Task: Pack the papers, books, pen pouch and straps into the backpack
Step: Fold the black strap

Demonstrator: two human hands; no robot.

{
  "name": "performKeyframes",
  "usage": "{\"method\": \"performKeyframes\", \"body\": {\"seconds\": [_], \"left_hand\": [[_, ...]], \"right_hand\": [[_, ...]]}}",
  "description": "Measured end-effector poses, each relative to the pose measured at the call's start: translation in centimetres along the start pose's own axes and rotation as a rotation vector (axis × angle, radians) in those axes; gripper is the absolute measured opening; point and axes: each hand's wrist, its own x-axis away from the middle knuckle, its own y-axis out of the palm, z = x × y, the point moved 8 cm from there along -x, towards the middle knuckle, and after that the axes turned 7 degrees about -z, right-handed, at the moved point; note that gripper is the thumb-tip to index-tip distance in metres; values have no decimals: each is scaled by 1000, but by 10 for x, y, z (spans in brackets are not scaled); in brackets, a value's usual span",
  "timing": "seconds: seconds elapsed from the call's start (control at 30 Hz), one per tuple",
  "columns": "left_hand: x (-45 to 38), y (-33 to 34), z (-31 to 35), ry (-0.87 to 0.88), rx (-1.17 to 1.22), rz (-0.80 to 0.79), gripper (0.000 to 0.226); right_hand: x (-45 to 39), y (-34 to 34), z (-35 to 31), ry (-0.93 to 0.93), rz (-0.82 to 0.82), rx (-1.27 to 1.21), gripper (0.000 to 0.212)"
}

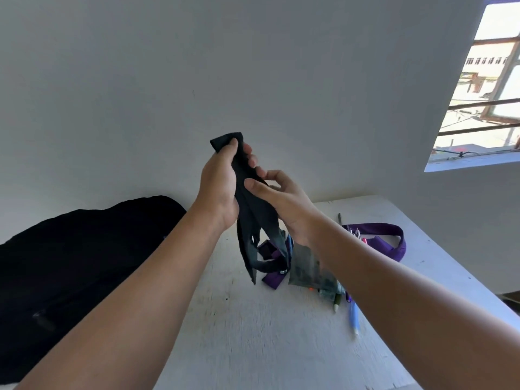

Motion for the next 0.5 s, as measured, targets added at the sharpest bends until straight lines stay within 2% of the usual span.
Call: {"method": "performKeyframes", "body": {"seconds": [0.17,0.27,0.4,0.5], "left_hand": [[-1,13,2,-25,61,-51,27],[-1,11,6,-31,67,-46,27],[-3,7,15,-18,72,-39,29],[-4,0,19,11,-89,-47,25]], "right_hand": [[3,14,11,122,-168,59,39],[12,12,39,220,-240,116,43],[25,8,88,352,-326,388,60],[30,6,104,427,-426,576,79]]}}
